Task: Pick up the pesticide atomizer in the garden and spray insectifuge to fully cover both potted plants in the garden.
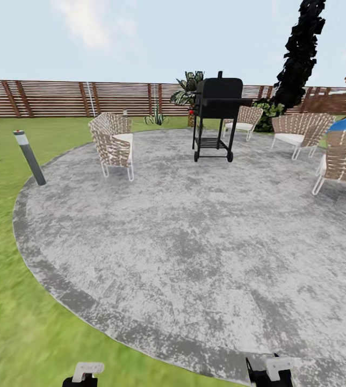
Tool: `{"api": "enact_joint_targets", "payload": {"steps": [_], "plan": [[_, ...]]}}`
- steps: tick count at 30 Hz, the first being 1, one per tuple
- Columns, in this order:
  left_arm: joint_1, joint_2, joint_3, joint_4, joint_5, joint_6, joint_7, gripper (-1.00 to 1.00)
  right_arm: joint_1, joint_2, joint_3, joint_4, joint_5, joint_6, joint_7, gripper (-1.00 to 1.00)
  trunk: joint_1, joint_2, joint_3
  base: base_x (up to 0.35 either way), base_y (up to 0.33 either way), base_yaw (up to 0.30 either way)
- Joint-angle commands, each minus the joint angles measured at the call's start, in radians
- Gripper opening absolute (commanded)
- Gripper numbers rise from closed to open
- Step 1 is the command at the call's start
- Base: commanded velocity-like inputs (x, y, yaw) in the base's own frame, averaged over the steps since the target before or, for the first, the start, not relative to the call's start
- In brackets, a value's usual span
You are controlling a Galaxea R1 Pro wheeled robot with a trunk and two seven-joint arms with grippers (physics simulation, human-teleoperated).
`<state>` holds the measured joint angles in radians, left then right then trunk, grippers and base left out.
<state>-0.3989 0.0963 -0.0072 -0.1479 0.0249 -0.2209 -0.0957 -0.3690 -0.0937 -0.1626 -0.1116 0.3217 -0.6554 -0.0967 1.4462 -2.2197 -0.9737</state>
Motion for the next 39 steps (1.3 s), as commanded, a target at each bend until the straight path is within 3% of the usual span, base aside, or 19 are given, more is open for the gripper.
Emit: {"api": "enact_joint_targets", "payload": {"steps": [1, 39], "plan": [[-0.001, 0.0, 0.0, 0.002, 0.003, -0.003, -0.004, -1.0, -0.001, 0.0, -0.005, 0.001, 0.011, -0.003, -0.006, 1.0, 0.0, 0.0, -0.001, 0.338, 0.0, 0.0], [-0.001, 0.004, 0.0, 0.001, 0.004, -0.003, -0.005, -1.0, -0.001, -0.001, -0.006, 0.001, 0.009, -0.003, -0.008, 1.0, 0.0, 0.0, -0.001, 0.338, 0.0, 0.0]]}}
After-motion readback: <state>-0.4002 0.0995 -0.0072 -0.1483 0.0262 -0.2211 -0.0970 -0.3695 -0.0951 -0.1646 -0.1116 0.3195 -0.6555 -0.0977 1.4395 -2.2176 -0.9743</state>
